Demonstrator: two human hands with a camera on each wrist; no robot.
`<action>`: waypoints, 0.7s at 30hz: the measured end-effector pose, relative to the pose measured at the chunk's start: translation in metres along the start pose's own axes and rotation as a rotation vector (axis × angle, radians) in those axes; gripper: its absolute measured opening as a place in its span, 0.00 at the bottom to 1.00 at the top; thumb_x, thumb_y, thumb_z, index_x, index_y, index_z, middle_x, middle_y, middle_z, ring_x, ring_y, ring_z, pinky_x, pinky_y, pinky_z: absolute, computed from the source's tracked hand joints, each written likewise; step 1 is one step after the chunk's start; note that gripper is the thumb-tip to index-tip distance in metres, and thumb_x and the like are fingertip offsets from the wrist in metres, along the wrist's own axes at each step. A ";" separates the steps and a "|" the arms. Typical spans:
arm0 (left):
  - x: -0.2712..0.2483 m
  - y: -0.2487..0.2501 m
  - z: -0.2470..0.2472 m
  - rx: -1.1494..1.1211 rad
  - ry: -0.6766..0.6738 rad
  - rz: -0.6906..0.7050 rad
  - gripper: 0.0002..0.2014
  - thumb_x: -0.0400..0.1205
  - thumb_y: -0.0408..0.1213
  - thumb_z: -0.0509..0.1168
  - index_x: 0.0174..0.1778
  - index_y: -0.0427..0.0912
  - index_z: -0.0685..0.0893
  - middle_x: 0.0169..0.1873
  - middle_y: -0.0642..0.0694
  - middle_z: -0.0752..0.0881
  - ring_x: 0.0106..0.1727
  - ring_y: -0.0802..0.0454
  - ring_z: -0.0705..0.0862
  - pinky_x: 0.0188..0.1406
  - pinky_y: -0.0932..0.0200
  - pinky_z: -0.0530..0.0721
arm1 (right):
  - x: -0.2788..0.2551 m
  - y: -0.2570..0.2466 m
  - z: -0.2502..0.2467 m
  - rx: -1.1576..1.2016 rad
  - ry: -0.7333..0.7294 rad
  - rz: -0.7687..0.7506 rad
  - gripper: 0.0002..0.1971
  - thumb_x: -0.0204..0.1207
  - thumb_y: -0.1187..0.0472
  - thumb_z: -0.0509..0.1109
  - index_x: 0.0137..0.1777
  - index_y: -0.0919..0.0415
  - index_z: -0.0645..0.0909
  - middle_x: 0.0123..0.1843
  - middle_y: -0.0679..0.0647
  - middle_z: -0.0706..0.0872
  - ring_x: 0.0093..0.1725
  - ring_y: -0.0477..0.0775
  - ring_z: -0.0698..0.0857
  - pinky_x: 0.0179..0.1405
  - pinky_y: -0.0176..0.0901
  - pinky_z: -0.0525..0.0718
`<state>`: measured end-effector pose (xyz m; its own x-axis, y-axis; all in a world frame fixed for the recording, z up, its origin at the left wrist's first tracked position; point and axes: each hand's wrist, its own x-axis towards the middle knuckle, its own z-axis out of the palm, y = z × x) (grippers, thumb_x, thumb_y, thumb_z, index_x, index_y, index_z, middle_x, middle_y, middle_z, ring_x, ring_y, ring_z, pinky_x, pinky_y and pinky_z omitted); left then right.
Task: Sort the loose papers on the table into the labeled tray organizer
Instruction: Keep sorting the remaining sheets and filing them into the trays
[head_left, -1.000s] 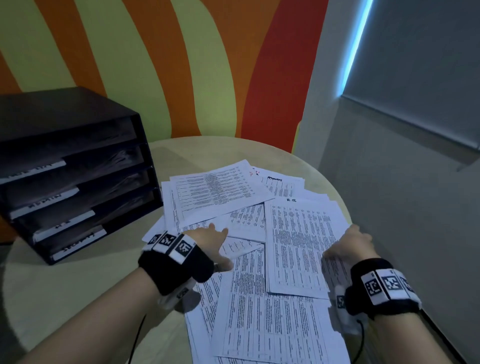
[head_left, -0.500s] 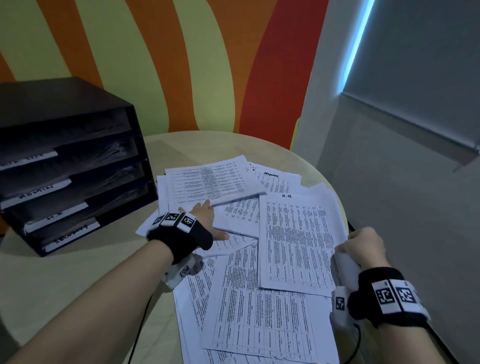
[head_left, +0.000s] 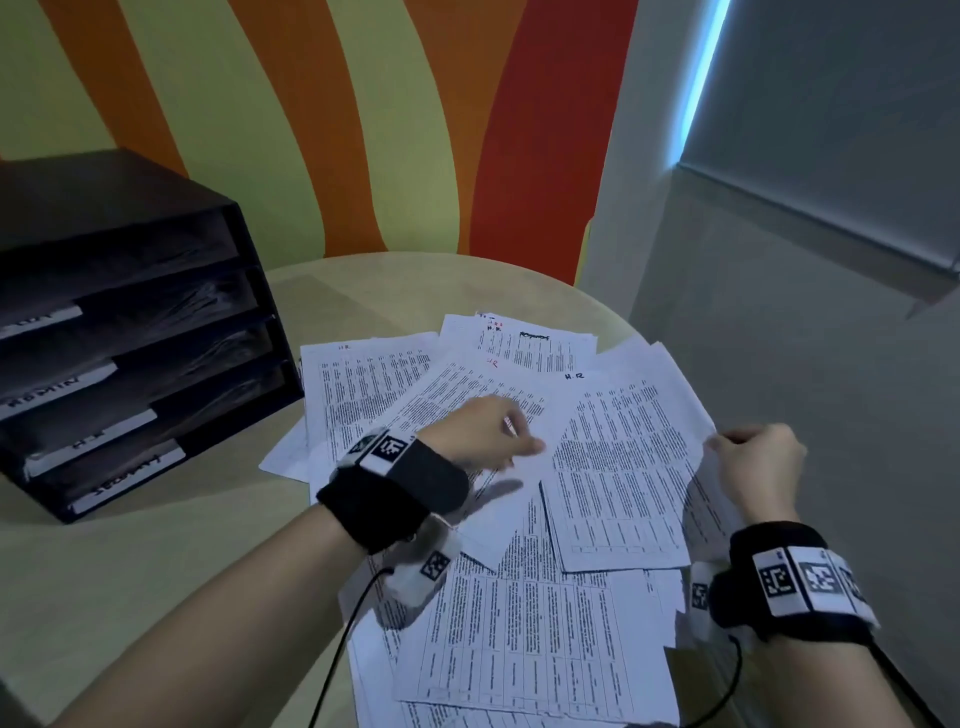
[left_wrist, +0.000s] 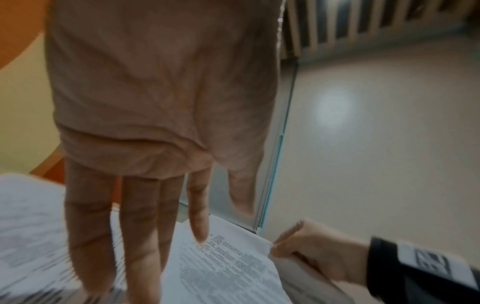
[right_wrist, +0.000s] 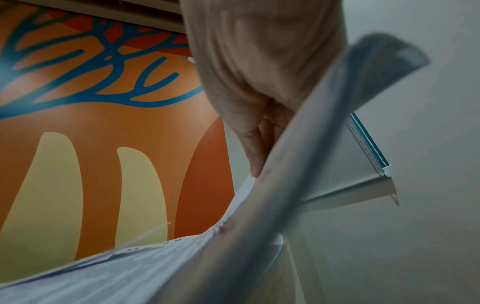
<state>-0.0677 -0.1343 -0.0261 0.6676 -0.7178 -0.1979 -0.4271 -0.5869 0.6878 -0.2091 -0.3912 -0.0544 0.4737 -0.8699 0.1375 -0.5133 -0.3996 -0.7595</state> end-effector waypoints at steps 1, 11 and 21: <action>0.005 -0.007 -0.005 0.054 0.098 -0.041 0.18 0.78 0.48 0.72 0.56 0.41 0.79 0.55 0.43 0.86 0.52 0.47 0.85 0.56 0.50 0.84 | 0.001 0.002 0.001 0.007 0.009 -0.010 0.08 0.75 0.71 0.70 0.50 0.70 0.89 0.47 0.68 0.90 0.40 0.59 0.81 0.45 0.40 0.74; 0.029 -0.080 -0.035 0.417 0.249 -0.482 0.53 0.64 0.62 0.79 0.72 0.29 0.64 0.65 0.33 0.77 0.65 0.37 0.78 0.61 0.45 0.81 | -0.002 0.004 0.007 -0.145 -0.207 0.066 0.09 0.68 0.67 0.78 0.40 0.66 0.79 0.41 0.62 0.83 0.42 0.62 0.80 0.34 0.44 0.73; 0.028 -0.097 -0.046 0.152 0.449 -0.412 0.02 0.77 0.26 0.67 0.40 0.35 0.80 0.36 0.40 0.80 0.40 0.41 0.81 0.33 0.59 0.73 | 0.003 0.011 -0.012 -0.018 0.043 0.033 0.12 0.76 0.70 0.67 0.54 0.66 0.90 0.48 0.69 0.89 0.49 0.70 0.85 0.45 0.45 0.77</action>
<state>0.0205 -0.0798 -0.0659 0.9728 -0.2132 -0.0904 -0.1400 -0.8523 0.5040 -0.2215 -0.4017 -0.0546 0.4258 -0.8940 0.1399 -0.5414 -0.3756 -0.7523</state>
